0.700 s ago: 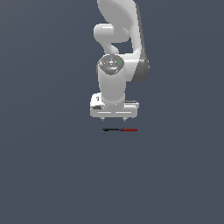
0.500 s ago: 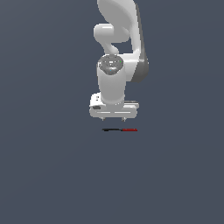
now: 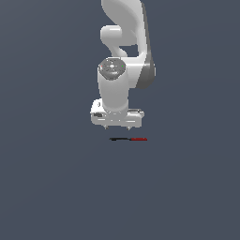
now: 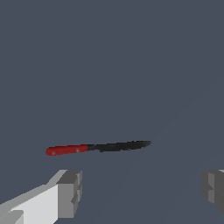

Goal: Pick up the object and move it to a goal position.

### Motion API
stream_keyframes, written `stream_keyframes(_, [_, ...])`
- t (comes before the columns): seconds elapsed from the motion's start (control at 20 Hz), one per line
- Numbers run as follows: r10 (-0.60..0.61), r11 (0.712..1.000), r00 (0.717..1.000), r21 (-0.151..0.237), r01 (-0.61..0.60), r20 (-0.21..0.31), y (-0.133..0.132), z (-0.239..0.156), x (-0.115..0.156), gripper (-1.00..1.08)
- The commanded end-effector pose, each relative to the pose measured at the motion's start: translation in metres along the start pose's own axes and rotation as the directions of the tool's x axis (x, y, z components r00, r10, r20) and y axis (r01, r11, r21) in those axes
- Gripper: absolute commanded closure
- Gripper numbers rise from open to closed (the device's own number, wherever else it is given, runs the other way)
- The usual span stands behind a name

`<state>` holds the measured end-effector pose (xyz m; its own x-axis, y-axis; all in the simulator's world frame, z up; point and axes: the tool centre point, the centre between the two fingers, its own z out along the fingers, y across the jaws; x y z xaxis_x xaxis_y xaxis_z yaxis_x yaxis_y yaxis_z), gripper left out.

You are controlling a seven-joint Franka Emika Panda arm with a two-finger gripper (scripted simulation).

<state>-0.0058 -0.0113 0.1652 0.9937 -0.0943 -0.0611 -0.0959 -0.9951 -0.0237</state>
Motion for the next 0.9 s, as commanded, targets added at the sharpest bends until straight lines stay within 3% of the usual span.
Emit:
stream_keyframes(0.0, [0.003, 1.0, 1.0, 0.0, -0.003, 0.0, -0.001, 0.001, 0.0, -0.92])
stream_keyframes(0.5, [0.099, 0.995, 0.995, 0.003, -0.099, -0.002, -0.006, 0.009, -0.001, -0.92])
stream_keyframes(0.85, [0.235, 0.972, 0.972, 0.007, -0.235, -0.004, -0.012, 0.02, -0.003, -0.92])
